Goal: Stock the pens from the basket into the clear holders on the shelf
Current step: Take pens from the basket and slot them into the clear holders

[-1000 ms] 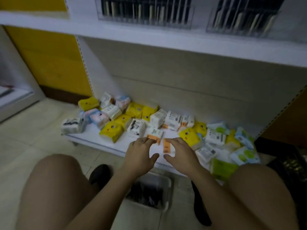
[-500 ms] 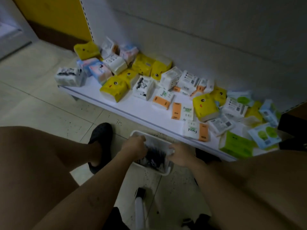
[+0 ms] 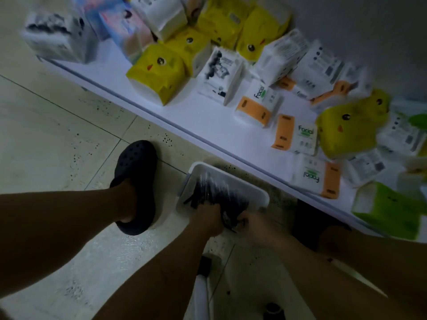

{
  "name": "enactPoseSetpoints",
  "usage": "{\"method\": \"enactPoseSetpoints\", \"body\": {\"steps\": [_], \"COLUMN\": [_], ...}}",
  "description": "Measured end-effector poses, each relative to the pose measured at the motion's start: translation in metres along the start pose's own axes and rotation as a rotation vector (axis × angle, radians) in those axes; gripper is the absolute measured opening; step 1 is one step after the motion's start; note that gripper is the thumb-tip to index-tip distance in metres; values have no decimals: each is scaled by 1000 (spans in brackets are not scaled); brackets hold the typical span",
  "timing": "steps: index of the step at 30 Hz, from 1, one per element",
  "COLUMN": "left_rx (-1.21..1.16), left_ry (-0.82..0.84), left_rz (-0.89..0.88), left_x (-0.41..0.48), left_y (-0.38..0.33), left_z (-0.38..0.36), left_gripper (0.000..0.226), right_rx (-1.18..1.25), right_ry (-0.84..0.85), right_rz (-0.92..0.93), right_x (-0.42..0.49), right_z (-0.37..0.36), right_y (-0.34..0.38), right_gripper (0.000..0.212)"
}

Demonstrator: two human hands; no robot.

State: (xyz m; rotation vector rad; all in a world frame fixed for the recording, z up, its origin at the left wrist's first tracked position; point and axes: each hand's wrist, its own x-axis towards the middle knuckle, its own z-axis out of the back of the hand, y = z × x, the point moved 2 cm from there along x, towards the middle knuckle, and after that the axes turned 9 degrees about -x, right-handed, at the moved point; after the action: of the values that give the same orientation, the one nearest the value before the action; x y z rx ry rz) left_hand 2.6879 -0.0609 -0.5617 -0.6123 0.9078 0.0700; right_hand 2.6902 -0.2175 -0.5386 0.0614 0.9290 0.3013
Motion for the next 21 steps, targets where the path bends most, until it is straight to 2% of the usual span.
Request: {"method": "enactPoseSetpoints", "body": {"steps": [2,4,7,10,13,15,18,21], "left_rx": [38,51,1,-159,-372,-465,-616,-793], "left_ry": [26,32,-15,-100,-259,-317,-317,-229], "left_rz": [-5,15,30,68,49,75,148,172], "left_x": [9,13,15,14,6,-2,-8,-12], "left_y": [3,4,9,14,13,13,20,26], "left_z": [-6,-12,-14,-7,1,4,2,3], "left_gripper": [33,27,14,24,35,32,16,23], "right_rx": [37,-57,66,73,47,80,75,92], "right_ry": [-17,23,7,-26,-55,-71,-157,-228], "right_rz": [-90,1,-43,-71,-52,-80,-81,-34], "right_x": [11,14,23,26,30,32,34,37], "right_z": [-9,-10,-11,-5,-3,-5,-3,-1], "right_y": [-1,0,2,5,10,13,19,23], "right_gripper": [14,4,19,27,27,28,29,40]}}
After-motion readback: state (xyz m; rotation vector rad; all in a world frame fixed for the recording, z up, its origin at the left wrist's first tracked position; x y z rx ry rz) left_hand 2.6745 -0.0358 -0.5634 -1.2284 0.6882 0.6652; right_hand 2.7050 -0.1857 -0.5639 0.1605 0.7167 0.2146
